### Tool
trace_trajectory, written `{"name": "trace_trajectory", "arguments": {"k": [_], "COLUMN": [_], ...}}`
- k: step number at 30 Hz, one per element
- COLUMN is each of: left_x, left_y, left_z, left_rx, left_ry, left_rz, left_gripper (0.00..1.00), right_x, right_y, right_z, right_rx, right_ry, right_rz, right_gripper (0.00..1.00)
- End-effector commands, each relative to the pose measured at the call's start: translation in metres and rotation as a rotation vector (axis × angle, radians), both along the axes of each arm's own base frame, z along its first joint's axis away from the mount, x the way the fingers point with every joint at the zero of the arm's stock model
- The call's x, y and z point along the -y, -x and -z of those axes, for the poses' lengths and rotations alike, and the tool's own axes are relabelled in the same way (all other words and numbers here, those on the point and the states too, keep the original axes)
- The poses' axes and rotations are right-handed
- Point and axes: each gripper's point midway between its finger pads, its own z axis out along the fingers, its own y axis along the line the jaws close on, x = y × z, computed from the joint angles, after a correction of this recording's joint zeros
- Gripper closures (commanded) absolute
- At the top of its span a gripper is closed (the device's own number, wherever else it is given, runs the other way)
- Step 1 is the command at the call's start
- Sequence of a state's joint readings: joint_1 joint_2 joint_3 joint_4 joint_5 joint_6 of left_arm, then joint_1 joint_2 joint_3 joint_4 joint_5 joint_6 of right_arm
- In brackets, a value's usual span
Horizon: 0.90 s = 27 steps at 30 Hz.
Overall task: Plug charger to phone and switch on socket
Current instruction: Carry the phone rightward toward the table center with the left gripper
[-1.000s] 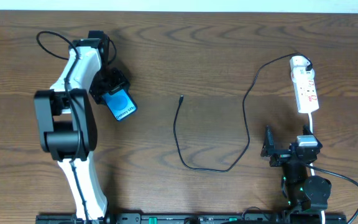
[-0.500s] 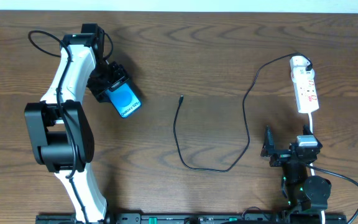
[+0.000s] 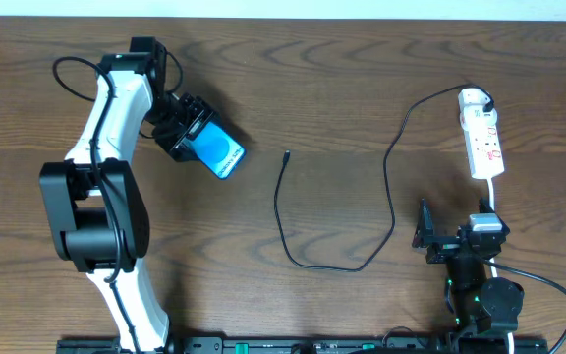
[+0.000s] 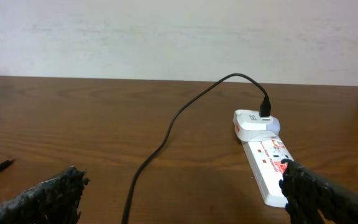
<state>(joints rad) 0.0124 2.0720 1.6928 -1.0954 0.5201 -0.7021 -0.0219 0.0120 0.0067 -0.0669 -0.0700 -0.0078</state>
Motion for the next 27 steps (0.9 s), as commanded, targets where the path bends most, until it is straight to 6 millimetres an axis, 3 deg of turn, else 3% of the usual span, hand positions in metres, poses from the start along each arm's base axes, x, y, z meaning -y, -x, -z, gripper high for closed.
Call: {"name": "trace_trajectory", "arguments": {"k": [1, 17, 27], "left_x": [0.025, 0.078, 0.095], "left_y": [0.002, 0.011, 0.012], "left_z": [-0.017, -0.043, -0.064], "left_rx": [-0.040, -0.147, -0.169], "left_ry": [0.111, 0.343, 0.499], "left_rz": [-0.079, -0.128, -0.114], "left_gripper": [0.32, 0.35, 0.38], "right_x": [-0.003, -0.003, -0.003], "right_y": [0.000, 0.000, 0.000], "right_z": [0.000, 0.000, 0.000], "right_rx": [0.000, 0.000, 0.000], "right_ry": [-0.010, -0.010, -0.010], "right_rz": [-0.010, -0.010, -0.010], "right_gripper": [0.01, 0.01, 0.01]}}
